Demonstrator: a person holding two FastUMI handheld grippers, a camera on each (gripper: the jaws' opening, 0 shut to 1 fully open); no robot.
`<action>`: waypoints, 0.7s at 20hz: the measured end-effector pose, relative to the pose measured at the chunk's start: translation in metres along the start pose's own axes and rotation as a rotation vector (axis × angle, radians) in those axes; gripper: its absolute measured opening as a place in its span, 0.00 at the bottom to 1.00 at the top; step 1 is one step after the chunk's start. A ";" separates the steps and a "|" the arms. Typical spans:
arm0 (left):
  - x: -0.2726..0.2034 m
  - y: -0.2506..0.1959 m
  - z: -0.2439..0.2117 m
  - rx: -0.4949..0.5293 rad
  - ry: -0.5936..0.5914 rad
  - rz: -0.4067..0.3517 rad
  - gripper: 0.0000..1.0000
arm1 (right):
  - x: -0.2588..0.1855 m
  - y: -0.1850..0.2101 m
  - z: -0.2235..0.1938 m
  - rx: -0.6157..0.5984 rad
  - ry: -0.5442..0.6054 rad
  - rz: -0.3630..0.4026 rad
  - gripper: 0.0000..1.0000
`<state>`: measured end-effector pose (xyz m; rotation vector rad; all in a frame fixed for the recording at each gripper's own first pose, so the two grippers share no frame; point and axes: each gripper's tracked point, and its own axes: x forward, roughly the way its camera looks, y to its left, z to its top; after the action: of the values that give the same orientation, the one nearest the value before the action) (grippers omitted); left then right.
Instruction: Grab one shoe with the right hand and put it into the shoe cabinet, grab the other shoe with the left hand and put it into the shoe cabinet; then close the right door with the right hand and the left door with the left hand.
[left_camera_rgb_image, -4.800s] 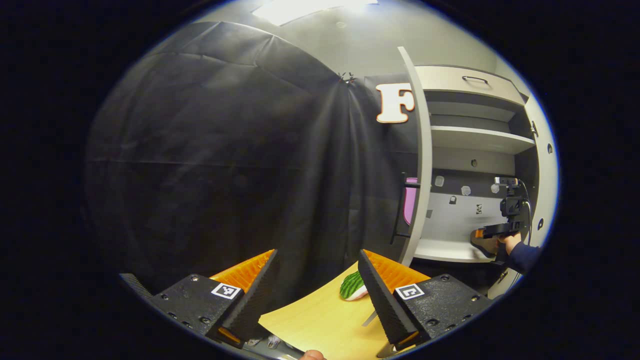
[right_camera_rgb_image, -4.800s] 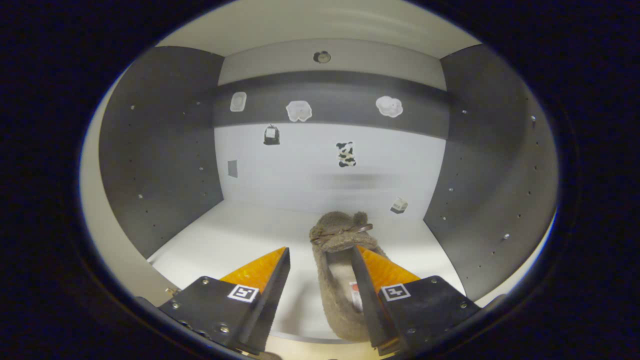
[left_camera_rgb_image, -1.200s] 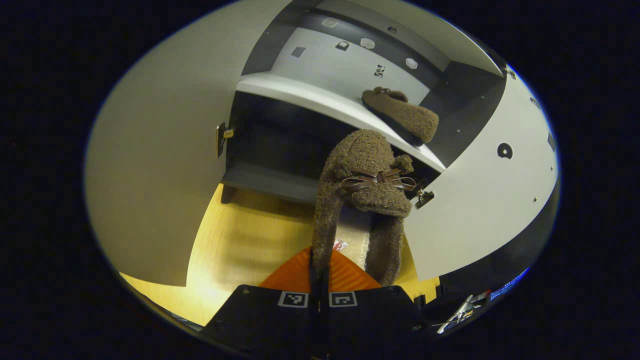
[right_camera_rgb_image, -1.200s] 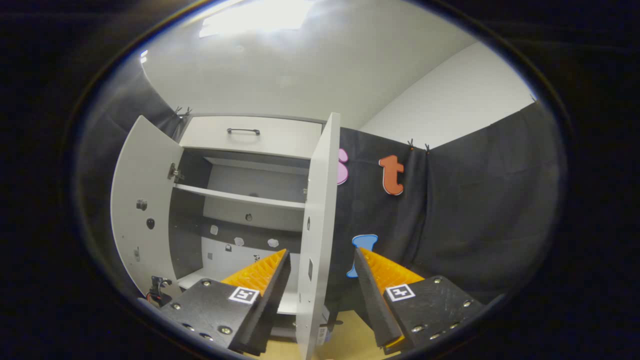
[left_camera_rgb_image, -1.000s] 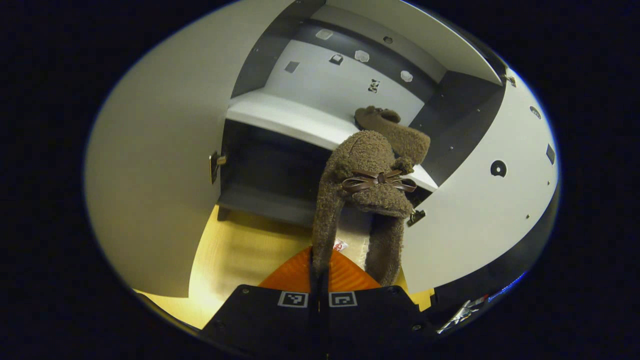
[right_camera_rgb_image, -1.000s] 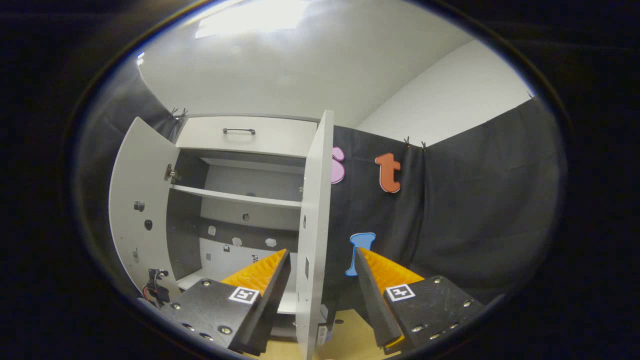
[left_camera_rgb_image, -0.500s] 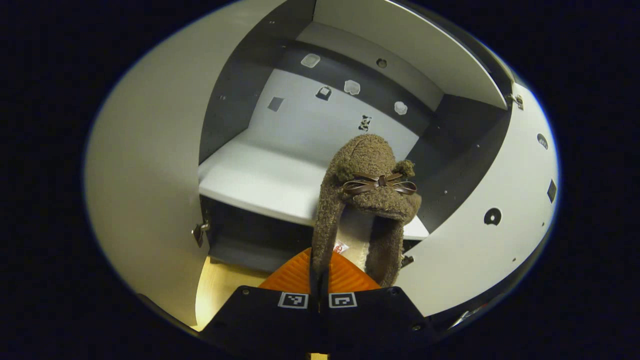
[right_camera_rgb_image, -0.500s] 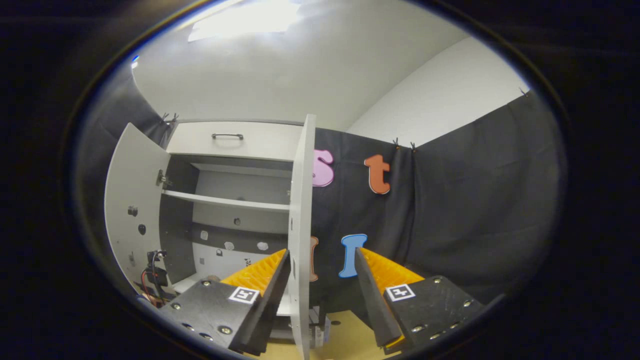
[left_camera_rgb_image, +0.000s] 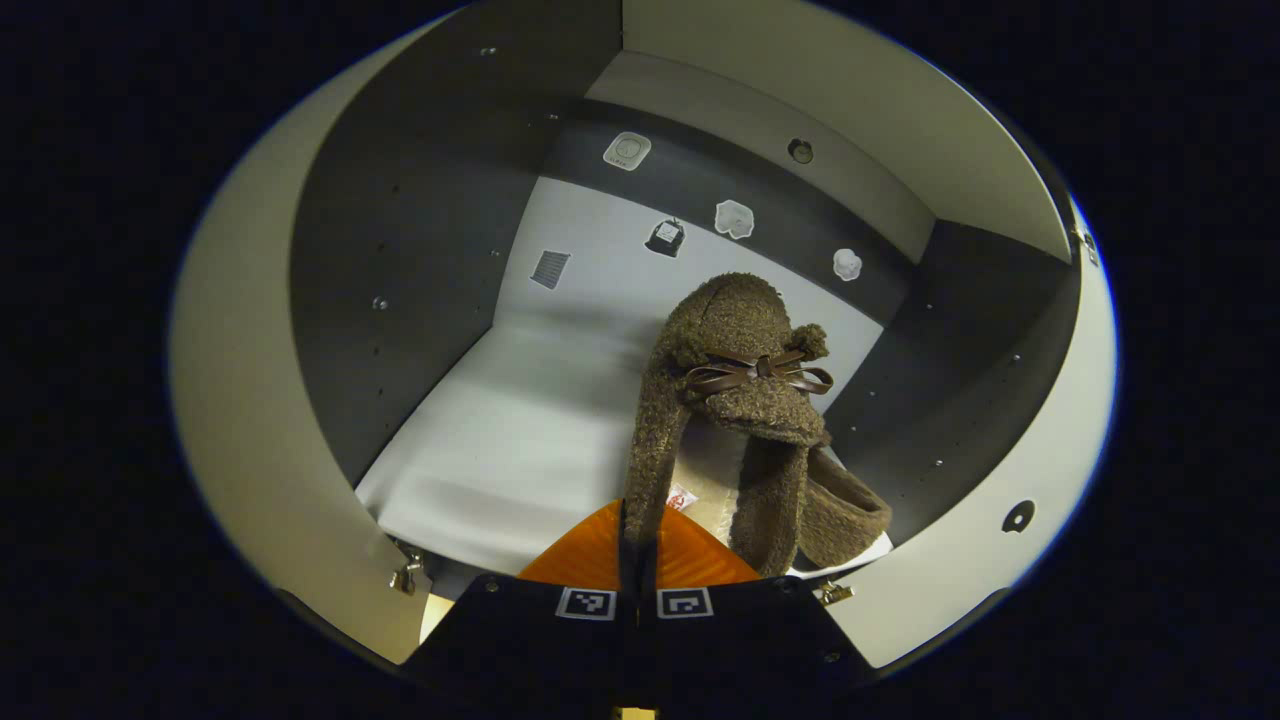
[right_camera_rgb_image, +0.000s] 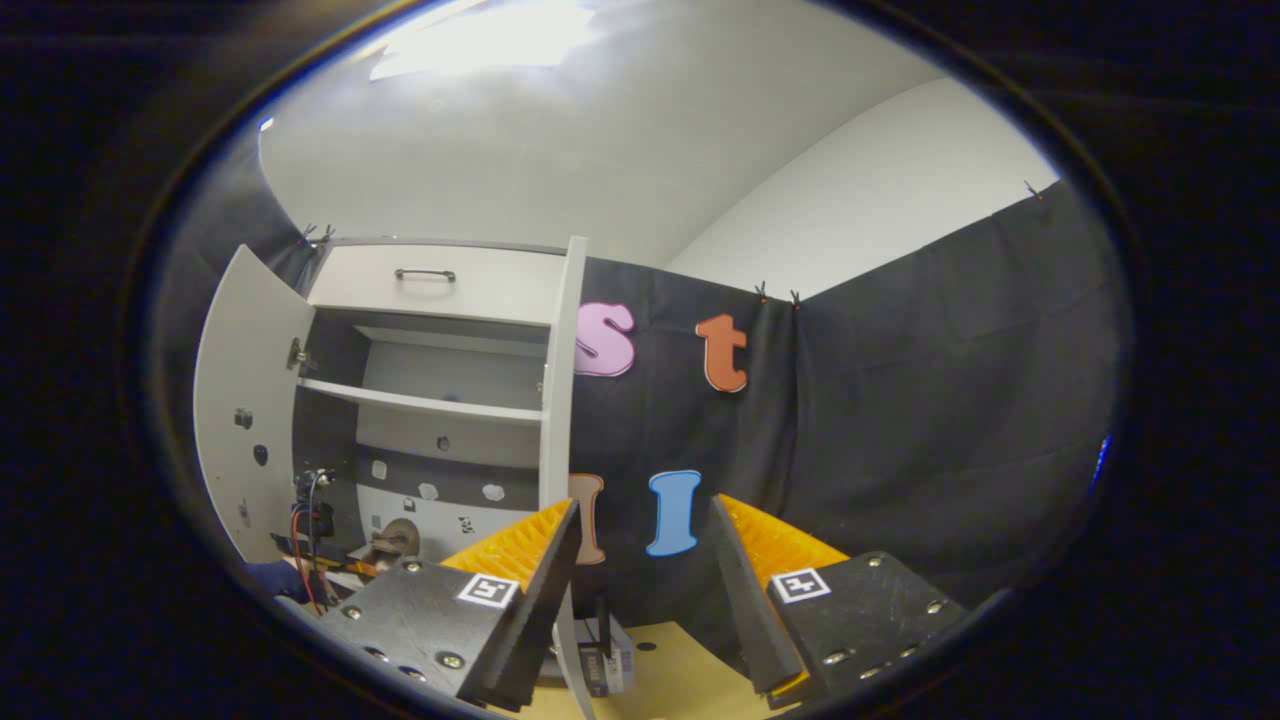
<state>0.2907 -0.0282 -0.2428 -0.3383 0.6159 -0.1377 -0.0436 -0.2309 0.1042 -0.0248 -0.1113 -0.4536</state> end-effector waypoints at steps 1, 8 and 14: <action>0.004 0.000 -0.001 0.004 0.009 0.007 0.04 | -0.002 -0.005 -0.002 -0.001 0.007 -0.012 0.77; 0.025 -0.001 0.010 0.096 -0.019 0.050 0.00 | -0.012 -0.037 -0.024 0.007 0.071 -0.080 0.75; 0.030 0.002 0.011 0.129 -0.033 0.117 0.02 | -0.018 -0.055 -0.040 0.023 0.111 -0.119 0.77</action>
<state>0.3219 -0.0302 -0.2513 -0.1786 0.5897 -0.0588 -0.0795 -0.2740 0.0620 0.0302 -0.0084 -0.5718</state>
